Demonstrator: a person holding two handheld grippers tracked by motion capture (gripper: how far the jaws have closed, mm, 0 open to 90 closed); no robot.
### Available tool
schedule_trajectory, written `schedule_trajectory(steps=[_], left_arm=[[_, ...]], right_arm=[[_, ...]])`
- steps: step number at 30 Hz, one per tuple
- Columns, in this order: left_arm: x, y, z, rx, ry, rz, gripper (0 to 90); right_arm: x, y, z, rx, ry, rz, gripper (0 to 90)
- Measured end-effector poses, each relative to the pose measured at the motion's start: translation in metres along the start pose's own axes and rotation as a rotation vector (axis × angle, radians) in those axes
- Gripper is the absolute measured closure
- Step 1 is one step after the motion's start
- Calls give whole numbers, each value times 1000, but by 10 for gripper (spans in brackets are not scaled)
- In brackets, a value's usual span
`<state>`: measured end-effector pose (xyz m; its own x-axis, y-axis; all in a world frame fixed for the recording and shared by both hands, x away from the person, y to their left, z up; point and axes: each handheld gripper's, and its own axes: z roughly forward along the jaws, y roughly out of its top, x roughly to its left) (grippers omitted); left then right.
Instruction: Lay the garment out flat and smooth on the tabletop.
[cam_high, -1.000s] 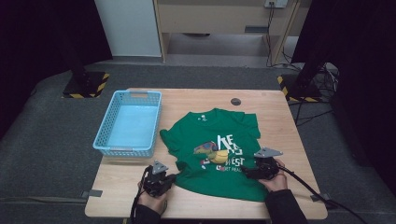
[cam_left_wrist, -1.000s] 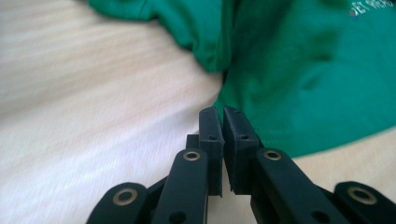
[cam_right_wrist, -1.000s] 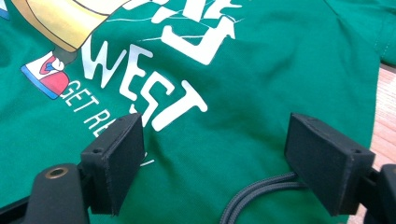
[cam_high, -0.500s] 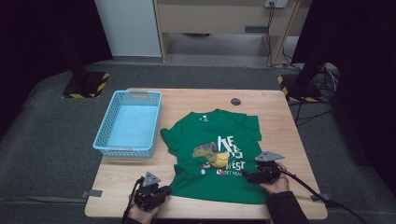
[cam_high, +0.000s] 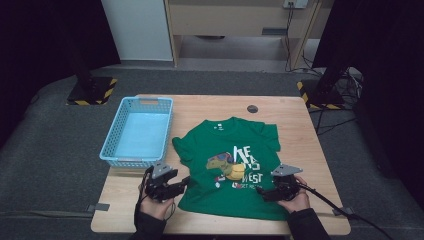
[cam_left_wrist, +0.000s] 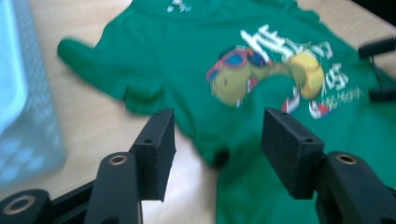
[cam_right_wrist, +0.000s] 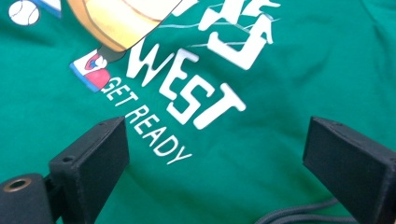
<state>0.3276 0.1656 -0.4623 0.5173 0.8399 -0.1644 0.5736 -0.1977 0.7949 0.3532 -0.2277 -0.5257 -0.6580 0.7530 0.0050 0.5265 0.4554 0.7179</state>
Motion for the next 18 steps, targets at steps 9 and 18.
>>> schedule_trajectory(steps=[9,18], left_arm=[[8,22,68,61,66,39,359],[24,25,106,130,82,45,334]], right_arm=[[5,-6,4,38,-1,-11,38],[4,-9,4,37,8,1,25]])
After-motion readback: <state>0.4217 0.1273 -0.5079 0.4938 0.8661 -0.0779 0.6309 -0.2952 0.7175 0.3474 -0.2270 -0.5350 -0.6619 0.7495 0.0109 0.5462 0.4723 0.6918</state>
